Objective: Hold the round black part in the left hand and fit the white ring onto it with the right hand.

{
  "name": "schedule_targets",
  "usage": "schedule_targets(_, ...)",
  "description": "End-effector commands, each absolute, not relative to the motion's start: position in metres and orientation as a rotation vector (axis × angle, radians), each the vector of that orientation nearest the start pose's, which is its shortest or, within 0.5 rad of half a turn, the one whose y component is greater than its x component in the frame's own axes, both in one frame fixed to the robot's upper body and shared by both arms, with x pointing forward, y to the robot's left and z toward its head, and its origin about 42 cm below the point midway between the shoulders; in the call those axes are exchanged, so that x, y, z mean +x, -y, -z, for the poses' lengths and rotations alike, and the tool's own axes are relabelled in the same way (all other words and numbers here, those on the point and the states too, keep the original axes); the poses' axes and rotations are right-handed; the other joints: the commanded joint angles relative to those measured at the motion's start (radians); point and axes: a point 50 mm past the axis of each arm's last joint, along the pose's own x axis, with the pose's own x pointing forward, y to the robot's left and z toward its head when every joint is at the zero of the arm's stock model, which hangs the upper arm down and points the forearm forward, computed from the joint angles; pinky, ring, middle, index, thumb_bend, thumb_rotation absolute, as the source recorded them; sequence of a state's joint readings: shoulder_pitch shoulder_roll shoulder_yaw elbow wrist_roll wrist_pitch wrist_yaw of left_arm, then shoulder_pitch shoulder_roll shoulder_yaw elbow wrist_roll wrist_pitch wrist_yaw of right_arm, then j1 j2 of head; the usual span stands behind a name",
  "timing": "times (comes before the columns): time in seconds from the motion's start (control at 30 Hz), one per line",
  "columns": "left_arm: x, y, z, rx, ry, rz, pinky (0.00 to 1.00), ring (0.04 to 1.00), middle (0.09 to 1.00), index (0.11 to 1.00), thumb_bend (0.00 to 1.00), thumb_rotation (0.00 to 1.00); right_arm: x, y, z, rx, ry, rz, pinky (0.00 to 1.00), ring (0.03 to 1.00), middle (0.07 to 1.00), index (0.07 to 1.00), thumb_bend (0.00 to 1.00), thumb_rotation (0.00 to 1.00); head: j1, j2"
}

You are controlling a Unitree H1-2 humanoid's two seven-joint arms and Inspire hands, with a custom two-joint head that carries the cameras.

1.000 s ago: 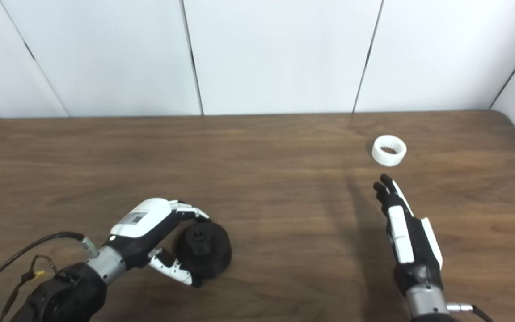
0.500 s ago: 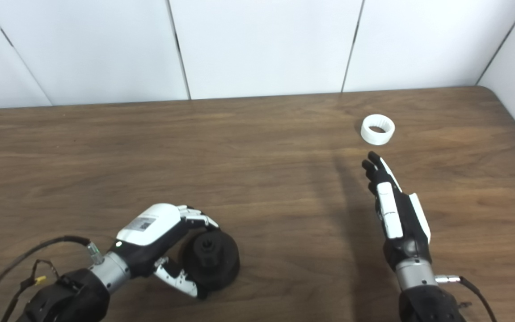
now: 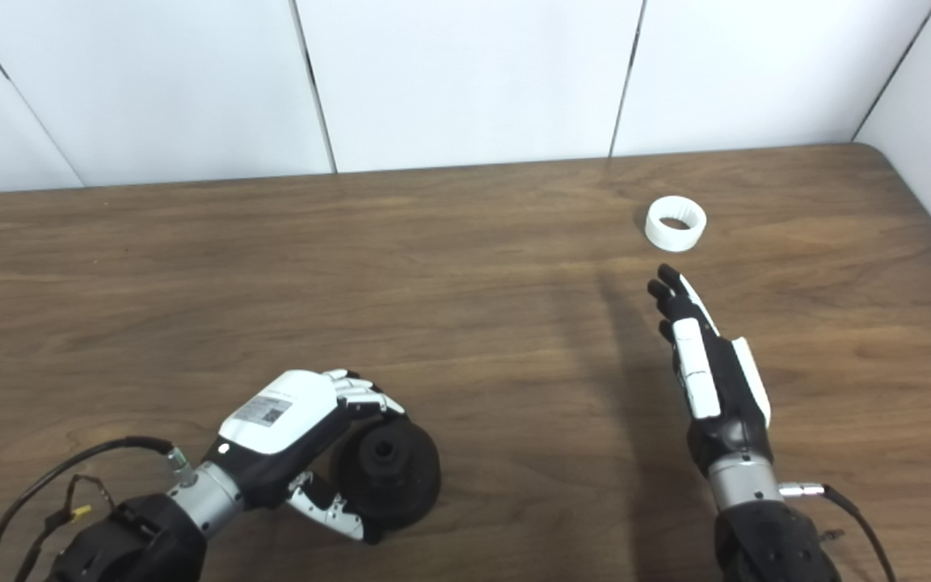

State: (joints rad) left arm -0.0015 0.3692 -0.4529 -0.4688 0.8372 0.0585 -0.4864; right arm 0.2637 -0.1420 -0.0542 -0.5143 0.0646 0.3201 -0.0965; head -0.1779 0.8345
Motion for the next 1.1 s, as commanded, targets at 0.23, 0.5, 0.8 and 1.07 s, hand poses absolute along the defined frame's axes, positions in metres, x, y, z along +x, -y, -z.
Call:
schedule_targets(0.23, 0.231, -0.183, -0.157, 1.217, 0.287, 0.723, 0.91, 0.847, 0.765, 0.482, 0.52, 0.05, 0.201, 0.253, -0.166, -0.029, 0.025, 0.172, 0.92, 0.943, 0.924, 0.929, 0.60, 1.00, -0.107, -0.094)
schedule_targets(0.5, 0.228, -0.192, -0.146, 1.229, 0.261, 0.756, 0.88, 0.841, 0.768, 0.482, 0.52, 0.05, 0.199, 0.242, -0.150, -0.047, 0.041, 0.182, 0.89, 0.909, 0.914, 0.931, 0.57, 1.00, -0.181, -0.185)
schedule_targets(0.8, 0.229, -0.194, -0.140, 1.248, 0.256, 0.758, 0.88, 0.841, 0.770, 0.483, 0.52, 0.05, 0.197, 0.240, -0.137, -0.084, 0.041, 0.182, 1.00, 0.945, 0.903, 0.927, 0.61, 1.00, -0.208, -0.266)
schedule_targets(1.07, 0.228, -0.196, -0.133, 1.246, 0.250, 0.765, 0.89, 0.855, 0.778, 0.482, 0.52, 0.05, 0.197, 0.241, -0.131, -0.091, 0.028, 0.184, 0.99, 0.952, 0.901, 0.922, 0.65, 1.00, -0.207, -0.292)
